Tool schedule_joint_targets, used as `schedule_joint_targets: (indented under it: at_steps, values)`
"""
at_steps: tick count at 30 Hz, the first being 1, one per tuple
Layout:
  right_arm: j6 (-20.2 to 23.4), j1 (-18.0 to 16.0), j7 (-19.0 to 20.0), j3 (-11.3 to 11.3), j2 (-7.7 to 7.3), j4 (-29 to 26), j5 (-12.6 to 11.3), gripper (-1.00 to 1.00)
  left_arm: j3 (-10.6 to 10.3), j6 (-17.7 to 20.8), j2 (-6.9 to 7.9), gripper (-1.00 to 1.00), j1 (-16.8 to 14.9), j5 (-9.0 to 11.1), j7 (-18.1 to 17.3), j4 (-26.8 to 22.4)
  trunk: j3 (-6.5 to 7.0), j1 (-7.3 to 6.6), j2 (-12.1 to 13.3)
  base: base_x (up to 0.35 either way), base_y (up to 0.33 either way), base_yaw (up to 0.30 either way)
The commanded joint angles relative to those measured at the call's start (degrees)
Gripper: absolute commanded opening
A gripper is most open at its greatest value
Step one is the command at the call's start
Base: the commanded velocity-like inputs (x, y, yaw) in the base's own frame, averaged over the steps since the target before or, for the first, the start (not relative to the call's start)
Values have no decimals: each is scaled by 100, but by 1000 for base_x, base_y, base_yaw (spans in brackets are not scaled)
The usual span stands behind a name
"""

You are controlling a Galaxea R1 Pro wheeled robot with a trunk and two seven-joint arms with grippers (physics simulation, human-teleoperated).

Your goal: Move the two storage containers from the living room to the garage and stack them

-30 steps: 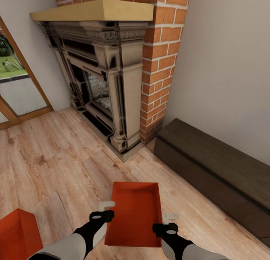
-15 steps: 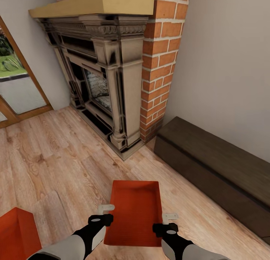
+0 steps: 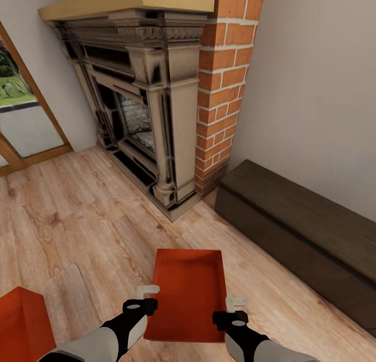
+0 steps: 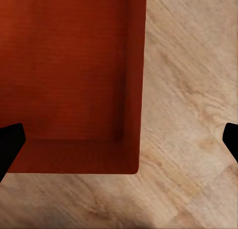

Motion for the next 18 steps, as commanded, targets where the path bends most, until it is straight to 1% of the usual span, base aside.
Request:
schedule_joint_targets:
  at_steps: [1, 13, 18]
  values:
    - [-12, -4, -26, 45, 1, 7, -18, 100, -50, 11, 0, 100, -2, 55, 26, -5, -22, 22, -43, 0, 0, 0]
    - [7, -4, -18, 49, 1, -47, 2, 100, -50, 27, 0, 100, -2, 55, 25, -6, -238, 286, -525, 0, 0, 0]
    - [-50, -5, -17, 46, 1, -73, 0, 100, -50, 28, 0, 100, -2, 54, 26, -12, -327, 395, -725, 0, 0, 0]
